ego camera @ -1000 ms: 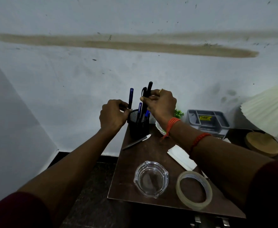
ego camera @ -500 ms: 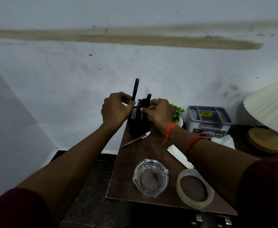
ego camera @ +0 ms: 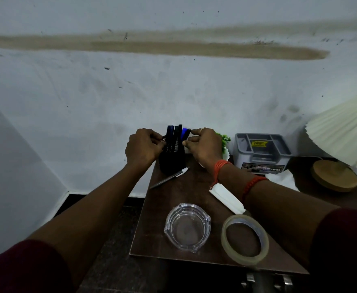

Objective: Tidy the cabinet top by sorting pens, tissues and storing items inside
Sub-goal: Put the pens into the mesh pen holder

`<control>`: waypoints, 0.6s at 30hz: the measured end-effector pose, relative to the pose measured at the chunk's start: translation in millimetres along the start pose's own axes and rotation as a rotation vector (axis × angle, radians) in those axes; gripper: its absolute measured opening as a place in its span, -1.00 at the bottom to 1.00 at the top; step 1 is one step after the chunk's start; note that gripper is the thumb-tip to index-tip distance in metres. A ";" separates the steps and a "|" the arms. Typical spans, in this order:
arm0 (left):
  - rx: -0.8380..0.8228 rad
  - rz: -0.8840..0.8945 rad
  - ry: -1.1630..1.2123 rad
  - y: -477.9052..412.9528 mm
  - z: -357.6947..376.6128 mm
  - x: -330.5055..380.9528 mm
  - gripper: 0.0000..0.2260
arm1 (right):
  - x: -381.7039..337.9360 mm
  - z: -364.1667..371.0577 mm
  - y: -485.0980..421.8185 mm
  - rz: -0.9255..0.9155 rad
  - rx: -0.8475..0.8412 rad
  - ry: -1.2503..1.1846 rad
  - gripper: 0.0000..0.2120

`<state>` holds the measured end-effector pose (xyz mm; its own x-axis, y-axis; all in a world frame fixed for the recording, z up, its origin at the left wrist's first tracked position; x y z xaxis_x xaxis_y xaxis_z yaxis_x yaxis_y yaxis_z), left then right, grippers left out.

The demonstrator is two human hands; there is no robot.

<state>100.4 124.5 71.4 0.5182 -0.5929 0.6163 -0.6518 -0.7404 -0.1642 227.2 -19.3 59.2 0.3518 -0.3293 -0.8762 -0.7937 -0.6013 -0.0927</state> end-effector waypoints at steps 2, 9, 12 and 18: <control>0.004 0.007 0.006 1.5 -0.4 -1.7 -0.86 | 2.7 -1.1 4.5 0.021 0.003 -0.036 -0.55; 0.081 0.039 0.057 25.9 1.0 -14.3 -0.92 | 28.6 8.9 35.8 0.037 0.098 -0.031 -0.94; 0.123 0.059 0.094 40.8 7.1 -21.0 -0.85 | 51.4 26.8 41.5 0.111 0.007 -0.019 -0.97; 0.067 0.029 0.095 54.1 23.2 -32.0 -0.82 | 74.1 48.1 45.7 0.201 -0.111 0.023 -0.90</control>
<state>61.4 96.1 24.9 0.4432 -0.5840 0.6801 -0.6254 -0.7450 -0.2322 193.1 -36.2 -32.7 0.2047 -0.4662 -0.8607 -0.7900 -0.5978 0.1360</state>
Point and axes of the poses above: each hand's wrist, its own y-axis away from the middle knuckle, its own z-axis out of the palm, x = y × z, the point moved 7 cm from there along -y, towards the middle knuckle, and after that the axes turned 8 degrees about -x, right-handed, at the moved point
